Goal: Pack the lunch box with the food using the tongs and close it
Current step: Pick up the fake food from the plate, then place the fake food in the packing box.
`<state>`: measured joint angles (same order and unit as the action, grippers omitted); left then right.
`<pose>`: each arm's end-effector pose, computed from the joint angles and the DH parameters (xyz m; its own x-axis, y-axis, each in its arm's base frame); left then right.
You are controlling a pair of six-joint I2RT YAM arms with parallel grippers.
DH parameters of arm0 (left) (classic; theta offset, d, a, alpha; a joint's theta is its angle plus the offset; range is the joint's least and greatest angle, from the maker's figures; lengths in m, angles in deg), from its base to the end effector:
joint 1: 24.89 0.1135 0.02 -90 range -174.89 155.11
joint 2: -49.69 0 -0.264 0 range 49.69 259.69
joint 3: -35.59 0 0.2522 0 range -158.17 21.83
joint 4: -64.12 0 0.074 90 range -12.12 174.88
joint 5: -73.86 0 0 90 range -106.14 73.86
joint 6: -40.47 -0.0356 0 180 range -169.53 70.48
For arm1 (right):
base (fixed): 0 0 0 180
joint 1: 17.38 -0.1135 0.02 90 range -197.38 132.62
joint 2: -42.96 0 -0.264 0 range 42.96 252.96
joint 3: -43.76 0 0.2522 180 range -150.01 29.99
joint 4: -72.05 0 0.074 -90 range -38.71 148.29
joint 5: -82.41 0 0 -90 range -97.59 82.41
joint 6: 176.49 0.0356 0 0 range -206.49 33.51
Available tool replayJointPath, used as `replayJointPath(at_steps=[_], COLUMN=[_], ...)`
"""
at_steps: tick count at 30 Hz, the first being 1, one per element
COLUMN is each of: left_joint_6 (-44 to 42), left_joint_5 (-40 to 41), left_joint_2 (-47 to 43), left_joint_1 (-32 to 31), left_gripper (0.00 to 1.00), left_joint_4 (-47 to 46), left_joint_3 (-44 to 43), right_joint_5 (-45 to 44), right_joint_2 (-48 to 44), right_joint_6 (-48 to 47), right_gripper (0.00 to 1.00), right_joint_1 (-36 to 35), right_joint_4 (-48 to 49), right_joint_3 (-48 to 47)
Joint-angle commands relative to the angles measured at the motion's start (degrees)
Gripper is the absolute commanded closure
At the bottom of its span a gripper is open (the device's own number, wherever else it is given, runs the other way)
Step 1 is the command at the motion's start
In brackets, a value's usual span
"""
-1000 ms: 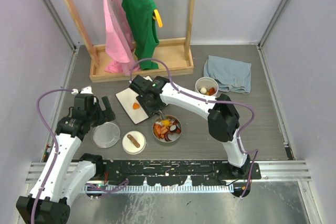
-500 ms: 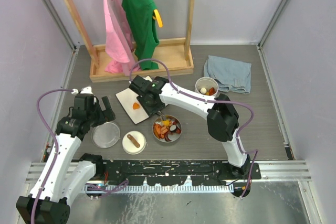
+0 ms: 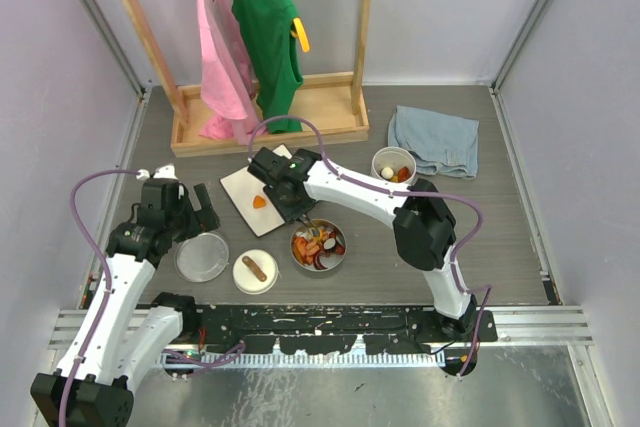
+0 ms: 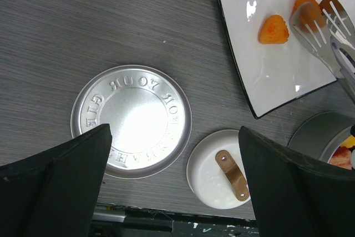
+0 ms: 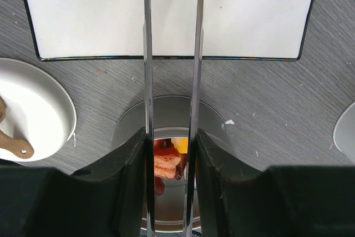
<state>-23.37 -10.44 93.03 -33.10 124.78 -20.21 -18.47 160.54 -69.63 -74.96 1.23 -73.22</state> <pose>0.1462 -0.0175 0.2675 -0.6960 -0.3428 -0.6309 -0.2566 0.9394 -0.2274 0.2357 0.3586 0.2416 -0.7174 -0.5983 -0.3568 -0.6151 0.7845 -0.0788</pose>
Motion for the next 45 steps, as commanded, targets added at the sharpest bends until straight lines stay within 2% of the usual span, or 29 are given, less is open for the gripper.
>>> replayJointPath(at_steps=[1,6,20,23,31,45], left_joint_6=[-0.3,-0.3,-0.4,-0.4,-0.3,-0.3], left_joint_5=[-0.4,-0.4,-0.3,-0.4,-0.5,-0.6], left_joint_2=[0.2,0.1,-0.2,-0.1,-0.2,-0.4], left_joint_1=[0.2,0.3,0.2,0.2,0.2,0.2], left_gripper=[0.02,0.02,0.02,0.02,0.02,0.02], left_joint_4=[-2.5,-2.8,-2.6,-2.6,-2.6,-2.5], left_joint_3=[-0.3,-0.1,-0.2,-0.2,-0.2,-0.3], right_joint_5=[-1.2,-3.4,-2.2,1.4,6.6,10.7], right_joint_2=[-4.9,-6.0,-14.0,-16.9,-27.7,-43.1], right_joint_6=[0.5,1.0,2.8,3.5,4.9,6.7], right_gripper=[0.60,0.61,0.61,0.61,0.60,0.60], right_joint_1=[0.1,0.3,0.7,0.7,0.6,0.6], right_joint_4=[1.7,2.0,2.7,3.0,3.3,-4.0], right_joint_3=[0.2,0.8,3.8,5.2,14.8,28.9])
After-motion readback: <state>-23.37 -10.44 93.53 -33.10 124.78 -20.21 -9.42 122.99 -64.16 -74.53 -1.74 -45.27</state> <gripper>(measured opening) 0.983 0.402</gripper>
